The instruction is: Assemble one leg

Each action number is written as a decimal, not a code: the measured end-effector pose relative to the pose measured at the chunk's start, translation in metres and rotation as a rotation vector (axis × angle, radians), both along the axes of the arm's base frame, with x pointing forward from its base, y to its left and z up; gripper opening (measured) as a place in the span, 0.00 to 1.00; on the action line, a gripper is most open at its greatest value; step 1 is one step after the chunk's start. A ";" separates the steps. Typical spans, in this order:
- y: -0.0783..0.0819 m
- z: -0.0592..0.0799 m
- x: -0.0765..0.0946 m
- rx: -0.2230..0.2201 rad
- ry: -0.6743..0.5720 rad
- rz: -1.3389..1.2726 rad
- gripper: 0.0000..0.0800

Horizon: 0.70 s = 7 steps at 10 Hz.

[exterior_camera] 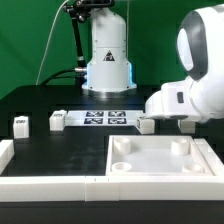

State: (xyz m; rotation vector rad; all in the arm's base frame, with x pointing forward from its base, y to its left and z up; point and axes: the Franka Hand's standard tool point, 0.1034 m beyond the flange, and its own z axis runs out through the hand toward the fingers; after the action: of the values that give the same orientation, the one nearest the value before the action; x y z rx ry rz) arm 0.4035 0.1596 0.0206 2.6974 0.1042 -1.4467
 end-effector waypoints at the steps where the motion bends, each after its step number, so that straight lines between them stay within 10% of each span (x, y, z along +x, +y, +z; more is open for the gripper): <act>1: 0.001 -0.004 -0.004 0.000 -0.001 0.003 0.81; 7: -0.003 -0.013 -0.029 -0.013 0.047 0.012 0.81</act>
Offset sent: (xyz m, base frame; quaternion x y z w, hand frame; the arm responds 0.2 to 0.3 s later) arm -0.0232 -0.0030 -0.0074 0.0008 -0.0306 0.0252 0.9992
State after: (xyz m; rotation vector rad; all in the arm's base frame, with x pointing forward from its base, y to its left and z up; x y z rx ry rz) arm 0.3742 0.1567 0.0073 2.6482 0.1135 -1.5028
